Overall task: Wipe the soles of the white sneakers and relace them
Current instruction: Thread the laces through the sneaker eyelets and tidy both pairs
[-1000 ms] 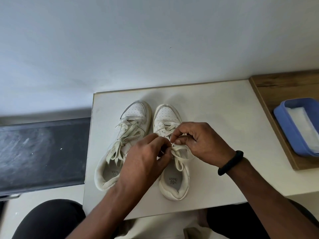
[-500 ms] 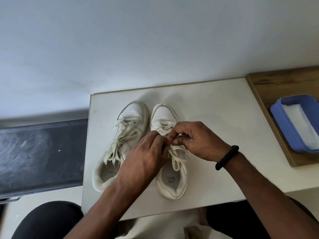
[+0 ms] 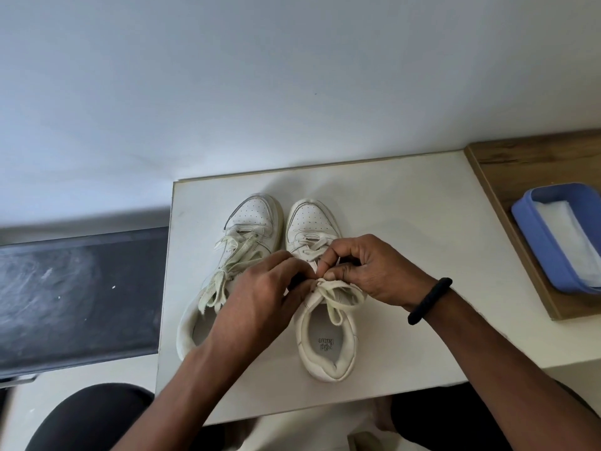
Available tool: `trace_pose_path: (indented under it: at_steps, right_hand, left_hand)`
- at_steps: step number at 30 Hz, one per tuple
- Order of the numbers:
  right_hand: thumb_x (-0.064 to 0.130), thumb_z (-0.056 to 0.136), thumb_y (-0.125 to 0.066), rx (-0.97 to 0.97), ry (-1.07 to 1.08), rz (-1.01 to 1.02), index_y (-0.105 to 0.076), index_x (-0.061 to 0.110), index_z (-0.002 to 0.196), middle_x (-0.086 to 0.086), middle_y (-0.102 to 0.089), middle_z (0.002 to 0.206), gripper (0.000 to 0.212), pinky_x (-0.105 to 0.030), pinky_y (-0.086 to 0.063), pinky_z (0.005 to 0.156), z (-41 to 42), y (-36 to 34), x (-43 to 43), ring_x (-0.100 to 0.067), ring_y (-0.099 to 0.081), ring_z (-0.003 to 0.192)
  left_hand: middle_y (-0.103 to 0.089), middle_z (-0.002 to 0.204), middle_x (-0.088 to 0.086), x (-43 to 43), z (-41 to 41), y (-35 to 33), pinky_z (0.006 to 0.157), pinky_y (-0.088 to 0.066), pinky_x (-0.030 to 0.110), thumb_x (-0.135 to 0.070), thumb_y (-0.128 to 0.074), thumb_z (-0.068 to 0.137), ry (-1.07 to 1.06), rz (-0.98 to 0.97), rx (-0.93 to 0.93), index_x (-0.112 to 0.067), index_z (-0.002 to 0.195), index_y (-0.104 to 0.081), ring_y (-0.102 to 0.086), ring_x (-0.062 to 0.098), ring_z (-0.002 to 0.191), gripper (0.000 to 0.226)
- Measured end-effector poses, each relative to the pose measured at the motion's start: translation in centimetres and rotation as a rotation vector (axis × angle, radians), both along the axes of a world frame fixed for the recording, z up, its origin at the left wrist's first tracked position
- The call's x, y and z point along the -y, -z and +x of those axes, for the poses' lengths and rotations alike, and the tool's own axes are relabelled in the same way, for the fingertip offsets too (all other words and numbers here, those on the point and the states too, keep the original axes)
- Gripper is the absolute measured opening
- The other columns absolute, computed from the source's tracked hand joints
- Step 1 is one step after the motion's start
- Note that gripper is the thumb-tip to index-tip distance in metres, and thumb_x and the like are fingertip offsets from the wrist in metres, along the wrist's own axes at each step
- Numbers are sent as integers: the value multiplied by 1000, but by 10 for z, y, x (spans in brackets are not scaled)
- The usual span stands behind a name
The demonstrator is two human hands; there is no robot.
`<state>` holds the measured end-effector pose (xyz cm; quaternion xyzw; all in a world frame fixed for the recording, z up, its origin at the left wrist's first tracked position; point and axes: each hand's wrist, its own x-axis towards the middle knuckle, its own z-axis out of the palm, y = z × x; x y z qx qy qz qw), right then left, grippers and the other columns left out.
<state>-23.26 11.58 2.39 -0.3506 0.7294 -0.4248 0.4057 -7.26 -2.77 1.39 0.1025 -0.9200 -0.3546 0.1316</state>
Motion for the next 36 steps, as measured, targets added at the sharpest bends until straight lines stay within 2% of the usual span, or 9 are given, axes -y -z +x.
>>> trace_pose_path:
  at_steps: [3, 7, 9, 19, 22, 24, 29, 33, 36]
  right_hand:
    - [4, 85, -75, -28, 21, 5, -78, 21, 86, 3, -77, 87, 18, -27, -58, 81, 0, -1, 0, -18, -73, 85]
    - [4, 82, -77, -12, 63, 25, -77, 19, 84, 7, -76, 80, 15, -16, -51, 74, 1, -2, 1, -4, -71, 78]
    - [7, 81, -79, -42, 78, 43, -77, 21, 81, 8, -76, 80, 14, -17, -52, 73, 2, -2, 1, -5, -69, 76]
    - [1, 86, -73, -49, 10, -24, -79, 20, 89, 9, -75, 91, 20, -15, -51, 84, 4, -8, -2, -3, -70, 91]
    - [11, 88, -73, -238, 121, -8, -77, 27, 96, 15, -75, 96, 19, -9, -46, 83, 7, -12, -6, 1, -68, 95]
    - [25, 85, -76, -453, 206, 31, -74, 28, 87, 15, -71, 89, 4, -9, -44, 76, 13, -25, -14, 0, -66, 86]
    - [62, 75, -70, -699, 155, 163, -60, 27, 71, 16, -58, 71, 37, -25, -46, 61, 52, -47, -16, -3, -56, 65]
    - [57, 79, -72, -903, 79, 231, -56, 28, 80, 13, -55, 76, 33, -30, -45, 68, 70, -37, -2, -9, -45, 67]
    - [43, 75, -81, -922, 155, 270, -60, 23, 77, 9, -60, 71, 29, -27, -44, 59, 73, -34, 0, -9, -39, 59]
  left_hand:
    - [-65, 92, -8, -2, -1, 1, 64, -58, 32, -28, -66, 96, 4, 6, 1, -17, 99, -73, -64, 9, 77, 14]
    - [-65, 92, -8, -2, -1, 0, 65, -57, 30, -26, -66, 96, 1, 21, 3, -18, 98, -73, -64, 9, 78, 11]
    - [-65, 93, -8, -3, -1, 1, 65, -57, 29, -23, -68, 96, -4, 18, 2, -19, 98, -74, -64, 9, 78, 8]
    - [-64, 87, -11, -2, 0, 3, 63, -55, 29, -33, -71, 94, -60, 53, 19, -22, 94, -73, -65, 7, 77, 11]
    - [-65, 88, -11, -2, 1, 3, 65, -56, 30, -32, -73, 94, -79, 81, 25, -22, 94, -74, -66, 7, 78, 10]
    - [-66, 88, -12, -3, 1, 3, 65, -56, 30, -29, -75, 94, -84, 84, 28, -23, 94, -74, -66, 7, 79, 6]
    - [-65, 85, -11, -4, 0, 4, 63, -54, 29, -31, -73, 94, -104, 74, 17, -23, 91, -73, -64, 7, 77, 8]
    - [-66, 86, -11, -5, 0, 7, 63, -56, 30, -28, -76, 92, -116, 82, 12, -22, 92, -74, -64, 7, 76, 6]
    - [-65, 88, -12, -6, -1, 6, 63, -56, 29, -33, -71, 93, -115, 81, -4, -24, 95, -74, -64, 5, 75, 10]
